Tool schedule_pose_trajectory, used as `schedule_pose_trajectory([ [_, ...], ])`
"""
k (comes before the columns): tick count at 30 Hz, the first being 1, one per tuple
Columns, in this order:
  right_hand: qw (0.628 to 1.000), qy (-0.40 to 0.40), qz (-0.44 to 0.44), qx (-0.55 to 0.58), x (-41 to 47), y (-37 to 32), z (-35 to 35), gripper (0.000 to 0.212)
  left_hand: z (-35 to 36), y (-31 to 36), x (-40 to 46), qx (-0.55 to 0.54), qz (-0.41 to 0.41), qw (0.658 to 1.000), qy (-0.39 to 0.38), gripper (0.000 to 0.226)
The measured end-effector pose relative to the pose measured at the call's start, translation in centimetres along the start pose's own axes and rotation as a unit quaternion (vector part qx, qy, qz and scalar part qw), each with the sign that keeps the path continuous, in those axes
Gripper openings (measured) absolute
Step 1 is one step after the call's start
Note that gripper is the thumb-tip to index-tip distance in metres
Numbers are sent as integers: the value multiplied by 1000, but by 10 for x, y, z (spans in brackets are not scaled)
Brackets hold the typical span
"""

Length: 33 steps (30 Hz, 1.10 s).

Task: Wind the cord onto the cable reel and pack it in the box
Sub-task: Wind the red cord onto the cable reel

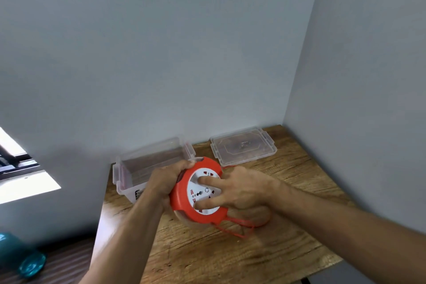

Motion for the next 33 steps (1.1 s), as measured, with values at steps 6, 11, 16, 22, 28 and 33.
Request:
schedule_pose_trajectory([
  [6, 996, -51, -67, -30, 8, 16, -8, 58, 0, 9, 5, 58, -40, 997, -32, 29],
  [11, 991, 1, -70, -113, 20, 12, -7, 64, -1, 13, 10, 55, -15, 998, -22, 27],
  [16, 997, 53, 10, -51, 26, 7, 0, 61, -11, 12, 10, 22, 43, 999, -7, 15],
  [22, 890, 87, 405, 189, 36, -3, 1, 64, -8, 13, 10, -85, 108, 989, 59, 7],
  [28, 562, 125, 612, 543, 48, -39, 3, 59, -1, -6, -1, -59, 220, 970, 84, 11],
  [33, 441, 104, 561, 693, 41, -45, -6, 52, -2, -13, -7, -53, 226, 970, 76, 17],
])
Point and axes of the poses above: each hand's wrist, its own x-axis towards the middle knuckle, its own z-axis out of the palm, y = z × x, the point moved 2 cm from there along x, towards the middle knuckle, and after that the axes turned 13 degrees about -x, right-handed, at the moved point
